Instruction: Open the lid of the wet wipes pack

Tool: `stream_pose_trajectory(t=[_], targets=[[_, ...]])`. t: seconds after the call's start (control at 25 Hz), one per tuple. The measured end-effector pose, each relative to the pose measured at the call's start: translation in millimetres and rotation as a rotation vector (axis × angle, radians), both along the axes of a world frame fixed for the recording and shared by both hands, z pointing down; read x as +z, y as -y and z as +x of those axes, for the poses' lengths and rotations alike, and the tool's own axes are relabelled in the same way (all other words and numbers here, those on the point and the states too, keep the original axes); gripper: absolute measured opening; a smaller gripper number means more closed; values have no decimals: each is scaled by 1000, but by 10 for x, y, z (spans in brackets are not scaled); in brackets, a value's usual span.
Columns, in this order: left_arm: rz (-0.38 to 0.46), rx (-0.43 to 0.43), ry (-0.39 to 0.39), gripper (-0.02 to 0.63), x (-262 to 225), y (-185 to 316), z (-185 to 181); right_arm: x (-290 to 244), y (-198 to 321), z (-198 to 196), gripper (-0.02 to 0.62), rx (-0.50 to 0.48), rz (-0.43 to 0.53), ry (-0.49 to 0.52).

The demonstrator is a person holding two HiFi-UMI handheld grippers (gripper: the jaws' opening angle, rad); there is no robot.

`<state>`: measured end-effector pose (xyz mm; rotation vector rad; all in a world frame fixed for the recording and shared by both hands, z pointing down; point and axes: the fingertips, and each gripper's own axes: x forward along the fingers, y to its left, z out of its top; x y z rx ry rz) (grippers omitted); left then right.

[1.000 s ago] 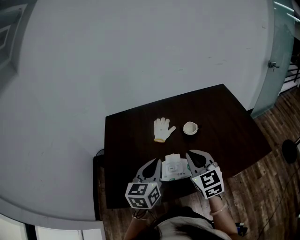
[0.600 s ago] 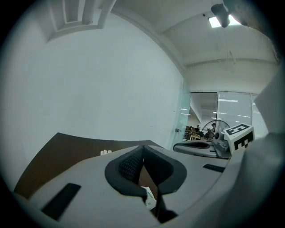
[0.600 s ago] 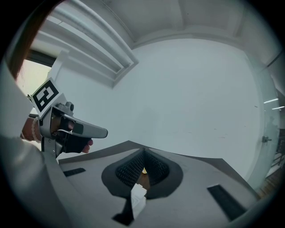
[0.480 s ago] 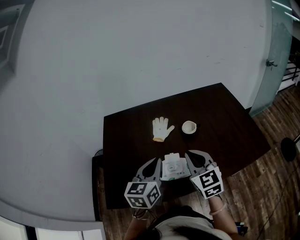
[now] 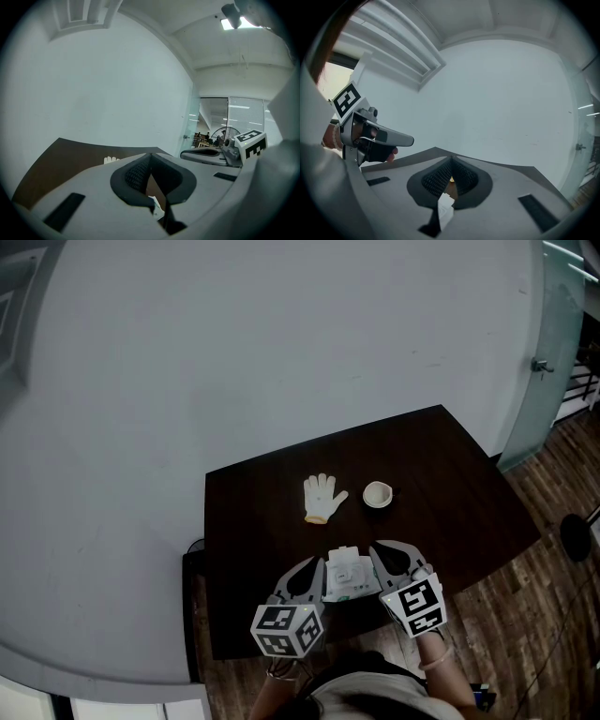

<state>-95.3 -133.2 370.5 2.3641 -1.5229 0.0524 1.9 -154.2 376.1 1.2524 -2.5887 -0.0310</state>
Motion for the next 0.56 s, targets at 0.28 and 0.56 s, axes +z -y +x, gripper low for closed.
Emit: stream_pose_trajectory(t=[0.28, 0.56], targets=[[-4, 7, -13, 18, 3, 35, 14, 45, 22, 2, 6, 4, -17, 6], [-17, 13, -23, 18, 40, 99, -9, 33, 87, -55, 6, 1, -5, 27]])
